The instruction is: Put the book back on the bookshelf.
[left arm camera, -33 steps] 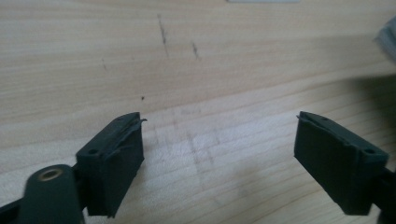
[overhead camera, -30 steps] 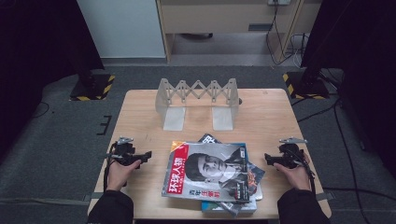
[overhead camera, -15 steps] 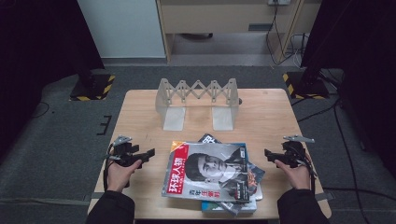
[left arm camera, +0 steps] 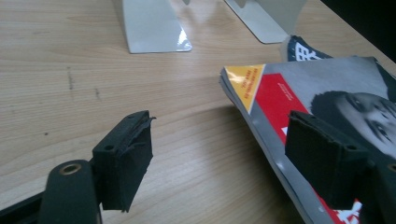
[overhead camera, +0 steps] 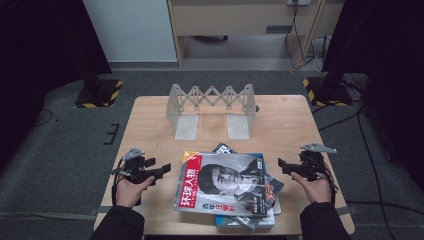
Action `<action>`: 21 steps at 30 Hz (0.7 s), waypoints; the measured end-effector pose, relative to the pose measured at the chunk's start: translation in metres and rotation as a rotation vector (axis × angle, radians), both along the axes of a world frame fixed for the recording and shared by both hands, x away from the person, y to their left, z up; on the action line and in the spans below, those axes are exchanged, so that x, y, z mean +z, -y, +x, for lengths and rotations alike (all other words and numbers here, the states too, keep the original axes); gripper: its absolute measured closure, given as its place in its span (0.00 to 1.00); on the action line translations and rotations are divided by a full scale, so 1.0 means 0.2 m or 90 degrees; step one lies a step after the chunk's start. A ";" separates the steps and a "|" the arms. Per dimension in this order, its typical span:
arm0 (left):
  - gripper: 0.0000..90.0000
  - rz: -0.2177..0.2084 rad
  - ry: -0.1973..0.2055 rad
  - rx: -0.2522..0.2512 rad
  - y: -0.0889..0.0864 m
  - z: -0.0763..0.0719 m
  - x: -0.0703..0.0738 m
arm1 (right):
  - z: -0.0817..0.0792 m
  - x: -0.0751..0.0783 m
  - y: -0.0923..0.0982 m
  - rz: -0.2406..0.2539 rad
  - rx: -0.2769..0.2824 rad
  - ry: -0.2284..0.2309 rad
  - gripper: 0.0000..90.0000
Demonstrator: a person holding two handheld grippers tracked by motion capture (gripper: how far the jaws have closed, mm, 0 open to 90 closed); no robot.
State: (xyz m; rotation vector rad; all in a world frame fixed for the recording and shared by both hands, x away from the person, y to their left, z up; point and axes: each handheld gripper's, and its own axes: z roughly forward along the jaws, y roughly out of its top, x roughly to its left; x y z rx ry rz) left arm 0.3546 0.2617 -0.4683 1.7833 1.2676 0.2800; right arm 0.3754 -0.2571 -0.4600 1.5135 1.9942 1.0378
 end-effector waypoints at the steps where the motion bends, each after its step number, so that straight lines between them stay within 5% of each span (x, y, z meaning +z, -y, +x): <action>1: 0.25 0.000 0.000 -0.004 0.01 -0.01 0.00 | 0.00 0.01 -0.01 -0.001 0.004 0.002 0.06; 21: 0.28 0.002 -0.031 -0.072 0.13 -0.13 -0.02 | -0.09 0.00 -0.24 0.022 0.110 -0.022 0.09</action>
